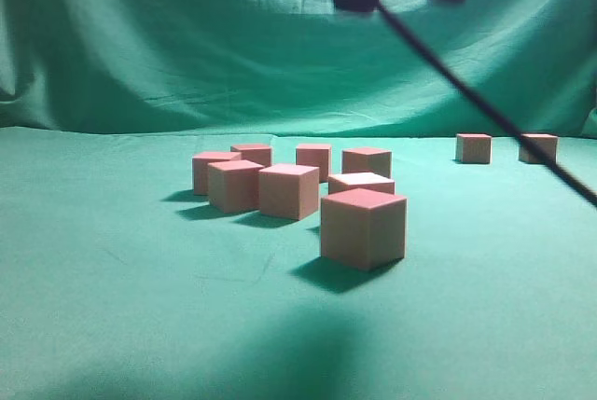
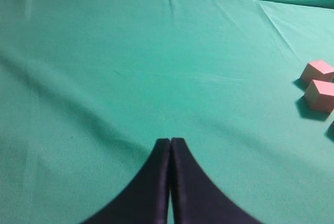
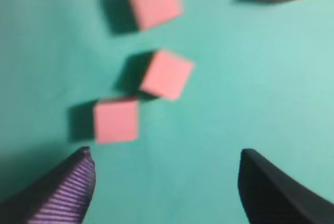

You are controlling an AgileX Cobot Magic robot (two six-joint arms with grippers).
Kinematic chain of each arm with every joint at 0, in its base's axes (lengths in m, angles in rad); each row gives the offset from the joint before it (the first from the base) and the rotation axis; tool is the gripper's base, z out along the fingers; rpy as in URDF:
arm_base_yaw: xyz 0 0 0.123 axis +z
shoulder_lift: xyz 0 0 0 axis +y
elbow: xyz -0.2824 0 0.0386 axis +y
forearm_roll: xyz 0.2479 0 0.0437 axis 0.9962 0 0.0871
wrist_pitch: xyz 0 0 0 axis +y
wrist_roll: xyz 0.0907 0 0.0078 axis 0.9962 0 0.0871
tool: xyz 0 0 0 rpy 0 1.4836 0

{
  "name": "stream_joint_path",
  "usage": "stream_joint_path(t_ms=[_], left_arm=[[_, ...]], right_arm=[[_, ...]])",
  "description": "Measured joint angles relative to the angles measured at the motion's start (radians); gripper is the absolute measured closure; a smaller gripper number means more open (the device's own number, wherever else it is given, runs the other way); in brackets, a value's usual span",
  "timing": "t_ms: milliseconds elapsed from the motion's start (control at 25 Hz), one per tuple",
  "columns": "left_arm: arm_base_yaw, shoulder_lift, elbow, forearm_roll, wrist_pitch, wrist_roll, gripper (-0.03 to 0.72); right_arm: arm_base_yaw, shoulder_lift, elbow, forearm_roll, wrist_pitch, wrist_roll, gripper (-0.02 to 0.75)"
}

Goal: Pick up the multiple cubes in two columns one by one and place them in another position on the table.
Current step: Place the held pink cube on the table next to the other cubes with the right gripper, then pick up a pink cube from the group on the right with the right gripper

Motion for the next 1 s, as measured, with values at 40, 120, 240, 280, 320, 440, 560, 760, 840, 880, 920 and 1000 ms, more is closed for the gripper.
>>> stream_joint_path(t_ms=[40,120,240,280,320,440,560,760,840,880,920,1000], left_arm=[[0.000,0.000,0.000,0.000,0.000,0.000,0.688],[0.000,0.000,0.000,0.000,0.000,0.000,0.688],[0.000,0.000,0.000,0.000,0.000,0.000,0.688],[0.000,0.000,0.000,0.000,0.000,0.000,0.688],[0.000,0.000,0.000,0.000,0.000,0.000,0.688],[0.000,0.000,0.000,0.000,0.000,0.000,0.688],[0.000,0.000,0.000,0.000,0.000,0.000,0.688],[0.000,0.000,0.000,0.000,0.000,0.000,0.688],[0.000,0.000,0.000,0.000,0.000,0.000,0.688],[0.000,0.000,0.000,0.000,0.000,0.000,0.688],[0.000,0.000,0.000,0.000,0.000,0.000,0.688],[0.000,0.000,0.000,0.000,0.000,0.000,0.688]], right_arm=[[0.000,-0.023,-0.020,-0.053,0.006,0.046,0.179],[-0.017,-0.067,-0.054,-0.145,0.019,0.141,0.179],[-0.101,-0.109,-0.099,-0.220,0.028,0.238,0.179],[-0.146,-0.113,-0.112,-0.223,0.033,0.250,0.179],[-0.196,-0.113,-0.121,-0.218,0.038,0.259,0.179],[-0.352,-0.108,-0.127,-0.133,0.036,0.239,0.179],[-0.502,-0.084,-0.127,0.014,-0.001,0.154,0.179],[-0.676,-0.006,-0.137,0.196,-0.092,0.037,0.179],[-0.697,0.043,-0.163,0.208,-0.100,-0.005,0.179],[-0.699,0.074,-0.184,0.211,-0.103,-0.032,0.179],[-0.699,0.106,-0.206,0.220,-0.109,-0.062,0.179],[-0.699,0.173,-0.269,0.231,-0.124,-0.105,0.179]])
